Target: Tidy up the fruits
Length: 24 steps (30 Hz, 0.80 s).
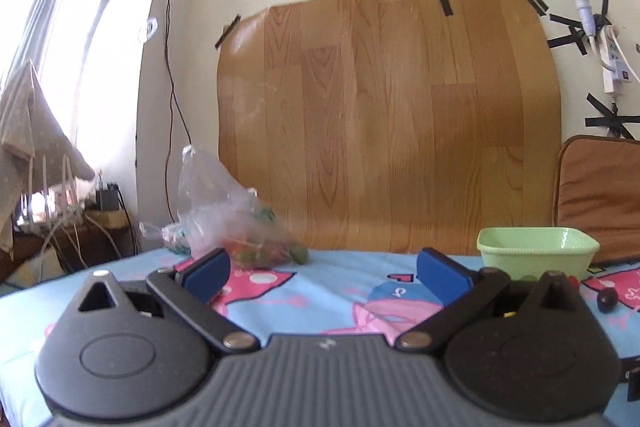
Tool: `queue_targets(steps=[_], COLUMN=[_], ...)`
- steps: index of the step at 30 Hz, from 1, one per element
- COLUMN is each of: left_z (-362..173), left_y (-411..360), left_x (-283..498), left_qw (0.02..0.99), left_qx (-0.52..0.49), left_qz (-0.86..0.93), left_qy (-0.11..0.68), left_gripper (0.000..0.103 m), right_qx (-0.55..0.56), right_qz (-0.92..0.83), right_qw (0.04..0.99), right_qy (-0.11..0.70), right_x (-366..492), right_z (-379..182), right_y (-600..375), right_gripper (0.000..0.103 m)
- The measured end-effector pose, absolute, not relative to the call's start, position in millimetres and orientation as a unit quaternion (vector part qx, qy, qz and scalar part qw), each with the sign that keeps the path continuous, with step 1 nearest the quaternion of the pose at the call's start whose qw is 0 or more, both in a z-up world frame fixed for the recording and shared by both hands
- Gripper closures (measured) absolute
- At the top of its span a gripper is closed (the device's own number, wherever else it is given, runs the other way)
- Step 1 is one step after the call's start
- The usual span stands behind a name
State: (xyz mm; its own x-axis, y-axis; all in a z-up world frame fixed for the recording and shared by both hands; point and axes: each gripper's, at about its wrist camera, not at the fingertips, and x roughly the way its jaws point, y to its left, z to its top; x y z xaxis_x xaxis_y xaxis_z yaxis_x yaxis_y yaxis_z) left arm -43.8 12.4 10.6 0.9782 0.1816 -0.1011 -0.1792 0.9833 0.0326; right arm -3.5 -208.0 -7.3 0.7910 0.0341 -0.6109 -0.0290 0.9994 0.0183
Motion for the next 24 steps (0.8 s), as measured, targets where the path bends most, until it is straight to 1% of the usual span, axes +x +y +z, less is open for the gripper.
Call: queue_targets(steps=[8, 24], left_z=[8.9, 11.6], left_y=[14.2, 23.3], left_x=[-45.9, -33.2], left_qw=[0.994, 0.993], left_qx=[0.008, -0.018], left_qz=[0.094, 0.077], left_qy=[0.05, 0.089], left_gripper=[0.0, 0.0], right_qx=[0.004, 0.004], right_qz=[0.017, 0.016], right_qw=[0.946, 0.946], right_qy=[0.323, 0.322], right_x=[-4.0, -4.4], right_z=[-7.8, -8.1], right_y=[-207.7, -207.4], right_gripper=[0.0, 0.0])
